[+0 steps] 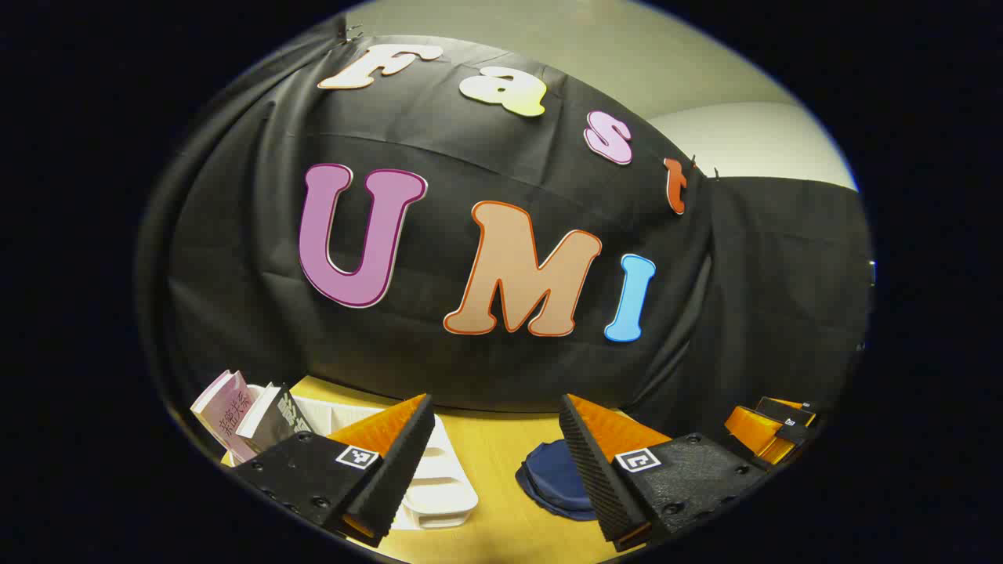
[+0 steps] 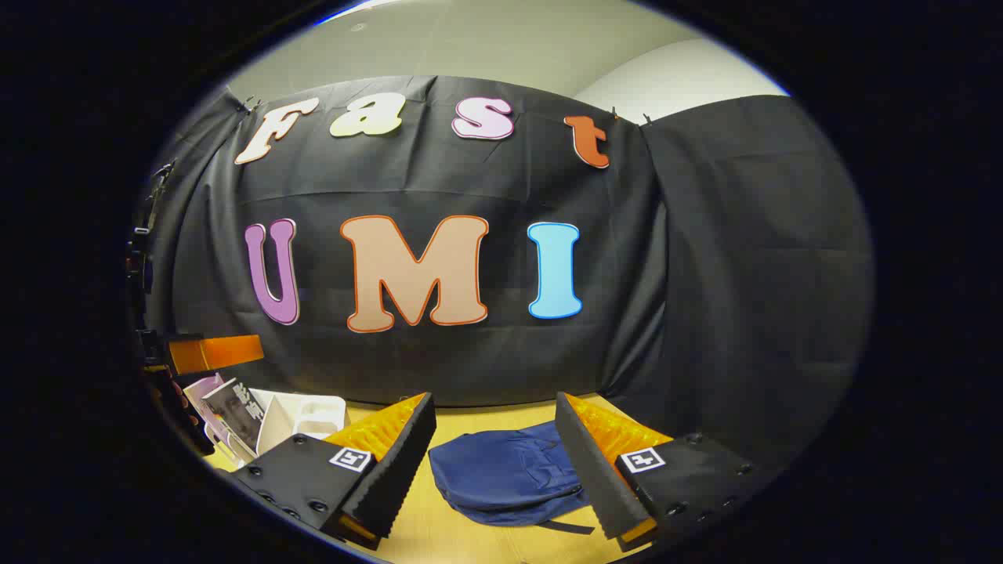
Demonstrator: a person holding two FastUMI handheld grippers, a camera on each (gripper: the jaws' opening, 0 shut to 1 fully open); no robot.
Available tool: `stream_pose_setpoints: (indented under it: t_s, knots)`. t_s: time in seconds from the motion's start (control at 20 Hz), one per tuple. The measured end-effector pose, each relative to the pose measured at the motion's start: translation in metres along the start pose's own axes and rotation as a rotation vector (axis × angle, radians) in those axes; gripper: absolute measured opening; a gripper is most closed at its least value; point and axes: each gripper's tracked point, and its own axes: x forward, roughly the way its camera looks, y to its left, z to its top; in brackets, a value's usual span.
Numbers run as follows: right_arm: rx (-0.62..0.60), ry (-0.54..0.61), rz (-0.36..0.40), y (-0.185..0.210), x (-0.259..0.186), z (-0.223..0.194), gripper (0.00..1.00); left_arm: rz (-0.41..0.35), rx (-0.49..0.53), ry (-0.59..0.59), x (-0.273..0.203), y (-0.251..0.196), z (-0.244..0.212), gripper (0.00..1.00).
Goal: Open the schoolbag, grab two books from the bookshelf and put them into the schoolbag.
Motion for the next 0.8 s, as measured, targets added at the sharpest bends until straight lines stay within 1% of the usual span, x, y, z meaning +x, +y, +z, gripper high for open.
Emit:
stream_pose_setpoints:
  t_s: [0.05, 0.15, 0.25, 0.3, 0.35, 0.4, 0.45, 0.5, 0.55, 0.6, 0.65, 0.8]
  knots:
    - [-0.004, 0.003, -0.006, -0.002, -0.002, -0.001, 1.00, 0.001, 0.009, 0.006, 0.000, 0.001, -0.001, 0.97]
    - [-0.006, 0.008, -0.013, -0.005, -0.005, -0.003, 0.99, 0.007, 0.034, 0.013, -0.003, 0.003, -0.002, 0.89]
    - [-0.006, 0.015, -0.017, -0.006, -0.006, -0.005, 0.99, 0.013, 0.057, 0.021, -0.005, 0.005, -0.004, 0.97]
    - [-0.005, 0.016, -0.016, -0.006, -0.006, -0.005, 0.98, 0.026, 0.068, 0.026, -0.006, 0.008, -0.006, 0.97]
    - [-0.005, 0.017, -0.014, -0.005, -0.005, -0.004, 0.98, 0.039, 0.077, 0.031, -0.007, 0.011, -0.007, 0.89]
    - [-0.008, 0.017, -0.012, -0.004, -0.005, -0.004, 0.98, 0.047, 0.083, 0.040, -0.007, 0.012, -0.010, 0.93]
    - [-0.011, 0.016, -0.011, -0.003, -0.003, -0.003, 0.94, 0.049, 0.086, 0.049, -0.008, 0.012, -0.011, 0.93]
    - [-0.013, 0.016, -0.009, -0.003, -0.003, -0.004, 0.94, 0.048, 0.086, 0.055, -0.009, 0.012, -0.013, 0.93]
    - [-0.014, 0.018, -0.008, -0.001, -0.002, -0.004, 1.00, 0.047, 0.086, 0.059, -0.009, 0.012, -0.014, 0.93]
    - [-0.013, 0.022, -0.007, 0.000, -0.002, -0.006, 0.99, 0.042, 0.086, 0.066, -0.009, 0.012, -0.016, 0.93]
    - [-0.010, 0.024, -0.004, 0.001, -0.002, -0.007, 1.00, 0.038, 0.088, 0.072, -0.009, 0.011, -0.017, 0.93]
    - [-0.009, 0.033, 0.002, 0.003, 0.001, -0.014, 0.94, 0.045, 0.091, 0.090, -0.009, 0.013, -0.023, 0.93]
